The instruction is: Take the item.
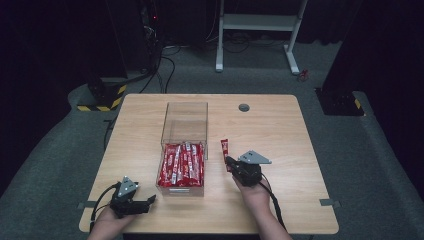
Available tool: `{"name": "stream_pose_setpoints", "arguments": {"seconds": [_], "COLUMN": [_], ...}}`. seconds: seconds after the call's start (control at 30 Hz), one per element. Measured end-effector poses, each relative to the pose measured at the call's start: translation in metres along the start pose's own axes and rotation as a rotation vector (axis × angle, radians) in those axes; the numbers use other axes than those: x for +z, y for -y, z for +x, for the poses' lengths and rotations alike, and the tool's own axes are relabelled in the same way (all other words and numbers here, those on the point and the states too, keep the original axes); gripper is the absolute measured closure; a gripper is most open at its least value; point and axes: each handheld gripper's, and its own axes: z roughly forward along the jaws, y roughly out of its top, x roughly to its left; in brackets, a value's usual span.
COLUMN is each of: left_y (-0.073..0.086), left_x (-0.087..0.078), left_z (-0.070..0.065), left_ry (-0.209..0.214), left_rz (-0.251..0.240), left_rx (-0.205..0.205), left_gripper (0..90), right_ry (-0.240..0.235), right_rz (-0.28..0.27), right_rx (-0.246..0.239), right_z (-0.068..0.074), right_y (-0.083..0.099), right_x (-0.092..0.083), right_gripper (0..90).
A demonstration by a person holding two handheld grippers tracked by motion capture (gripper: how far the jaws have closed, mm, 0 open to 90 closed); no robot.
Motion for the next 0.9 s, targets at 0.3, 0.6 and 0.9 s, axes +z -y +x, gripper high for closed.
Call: {"name": "stream_pose_setpoints", "arguments": {"seconds": [0.3, 0.6, 0.9], "left_y": [0.0, 0.0, 0.0], "left_x": [0.0, 0.0, 0.0], "left_z": [0.0, 0.0, 0.0], "left_ry": [0.0, 0.0, 0.0], "left_rz": [0.0, 0.0, 0.001], "left_rx": [0.001, 0.001, 0.001], "left_gripper": [14.3, 14.3, 14.3], "right_ry": [0.011, 0.021, 0.025], "right_rz": [0.037, 0.083, 0.115], "right_rx": [0.0, 0.0, 0.003], "right_z": [-0.001, -0.001, -0.003], "right_y": [0.007, 0.014, 0.018], "right_x": [0.01, 0.02, 0.027], "right_gripper": [90.0, 90.0, 89.3]}}
